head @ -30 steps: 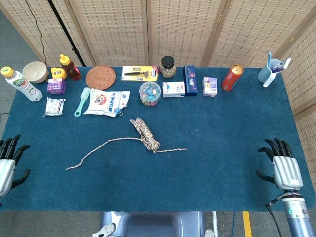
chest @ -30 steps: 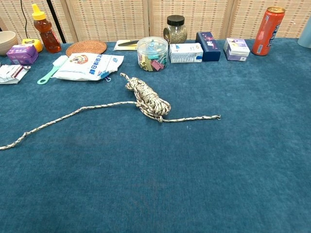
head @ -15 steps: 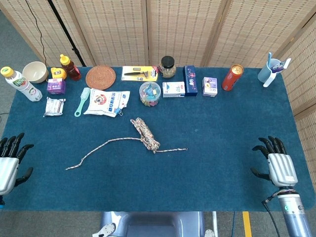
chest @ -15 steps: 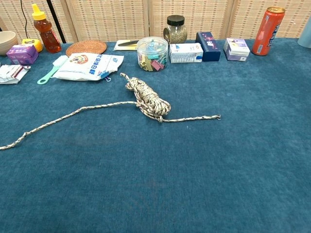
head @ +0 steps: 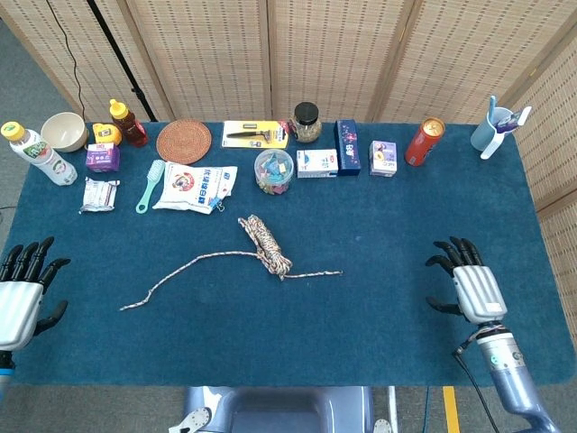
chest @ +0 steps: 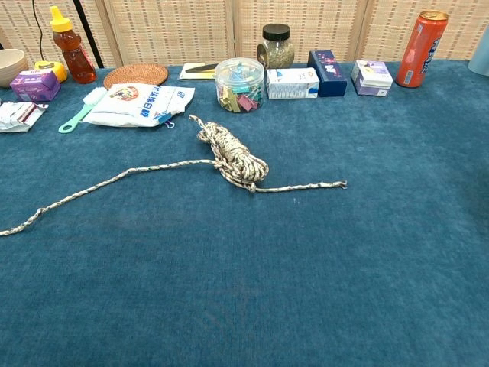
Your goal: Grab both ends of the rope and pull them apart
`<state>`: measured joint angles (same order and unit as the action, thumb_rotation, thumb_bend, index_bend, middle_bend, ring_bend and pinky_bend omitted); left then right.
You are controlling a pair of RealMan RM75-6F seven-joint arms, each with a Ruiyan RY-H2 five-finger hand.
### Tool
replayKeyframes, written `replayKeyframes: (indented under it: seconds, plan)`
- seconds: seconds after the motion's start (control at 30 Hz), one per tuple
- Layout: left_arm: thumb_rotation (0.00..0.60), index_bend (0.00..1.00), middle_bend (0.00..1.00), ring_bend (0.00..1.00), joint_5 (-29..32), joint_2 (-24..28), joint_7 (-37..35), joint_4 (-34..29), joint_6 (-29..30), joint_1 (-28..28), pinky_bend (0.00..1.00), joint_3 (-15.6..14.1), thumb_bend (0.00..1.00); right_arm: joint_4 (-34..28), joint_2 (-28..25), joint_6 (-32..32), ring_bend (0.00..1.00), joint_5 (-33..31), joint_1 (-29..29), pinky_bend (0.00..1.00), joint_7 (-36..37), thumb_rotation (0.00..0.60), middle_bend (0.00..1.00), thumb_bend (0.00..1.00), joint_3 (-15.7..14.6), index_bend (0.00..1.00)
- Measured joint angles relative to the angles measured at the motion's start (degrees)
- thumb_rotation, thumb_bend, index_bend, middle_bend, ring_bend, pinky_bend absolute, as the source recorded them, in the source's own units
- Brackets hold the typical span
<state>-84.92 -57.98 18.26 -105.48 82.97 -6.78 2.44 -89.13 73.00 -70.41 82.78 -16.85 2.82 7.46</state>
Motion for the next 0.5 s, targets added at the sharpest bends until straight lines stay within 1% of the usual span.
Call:
replayKeyframes:
  seconds: [0.23,0.37,0.5]
  plan:
    - [0.6,0.24,0.04,0.04,-0.1,0.6,0.3,-1.2,-0.1,-0.4,0.01,0.3,0.27,1.0,3.7,5.7,0.07,0.3,-5.3,0.04,-0.4,0.6,0.2,0.23,1.0,0.42]
    - [0.6,0.24,0.04,0.04,0.2,1.0,0.5,-1.5,0.1,-0.5,0.01,0.6,0.27,2.4,6.5,8.3,0.08,-0.3,-7.8,0.04,-0.9,0.6,0.21,0.25,1.5,0.43]
    - [0.6,0.24,0.04,0.04,0.4,1.4,0.9,-1.9,0.1,-1.0,0.01,1.2,0.27,4.4,9.3,10.7,0.08,-1.3,-10.2,0.04,-1.7,0.6,0.21,0.33,2.1,0.44]
